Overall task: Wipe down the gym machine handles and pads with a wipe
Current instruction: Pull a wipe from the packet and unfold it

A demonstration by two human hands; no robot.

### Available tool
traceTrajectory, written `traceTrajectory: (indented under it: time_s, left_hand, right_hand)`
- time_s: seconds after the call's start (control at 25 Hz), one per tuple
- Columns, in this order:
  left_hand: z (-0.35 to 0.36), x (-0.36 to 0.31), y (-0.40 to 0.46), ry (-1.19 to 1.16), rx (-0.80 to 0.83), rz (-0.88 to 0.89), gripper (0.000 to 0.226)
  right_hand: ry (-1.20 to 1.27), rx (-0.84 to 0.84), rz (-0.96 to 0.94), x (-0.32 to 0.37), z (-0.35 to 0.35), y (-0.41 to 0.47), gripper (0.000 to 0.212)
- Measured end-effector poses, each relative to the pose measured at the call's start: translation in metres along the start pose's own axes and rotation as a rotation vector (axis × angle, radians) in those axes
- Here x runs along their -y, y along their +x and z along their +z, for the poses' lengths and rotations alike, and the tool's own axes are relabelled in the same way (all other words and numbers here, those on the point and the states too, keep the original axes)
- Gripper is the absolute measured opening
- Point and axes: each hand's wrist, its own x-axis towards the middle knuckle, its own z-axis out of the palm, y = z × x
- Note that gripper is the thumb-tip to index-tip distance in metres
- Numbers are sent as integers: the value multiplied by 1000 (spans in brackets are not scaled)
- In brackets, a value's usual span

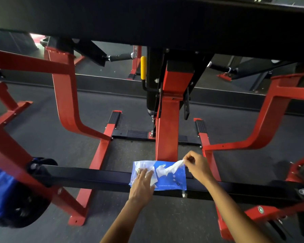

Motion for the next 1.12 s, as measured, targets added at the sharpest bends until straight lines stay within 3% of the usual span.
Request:
traceTrajectory:
  time_s: [0.24, 0.4, 0.76, 1.12]
  left_hand:
    - [-2, 0, -1, 6, 3, 10, 58]
    - [-8, -1, -4, -115, -30, -4, 58]
    - [-91, -2, -41, -299, -368, -68, 44]
    - [-203, 89, -202, -267, -764, -413, 53]
  right_hand:
    - [239, -84, 21, 12, -30, -4, 12]
    - [335, -112, -25, 22, -43, -6, 13]
    - [154, 28, -402, 107, -32, -15, 7]
    - [177, 329, -714, 248, 101, -85, 13]
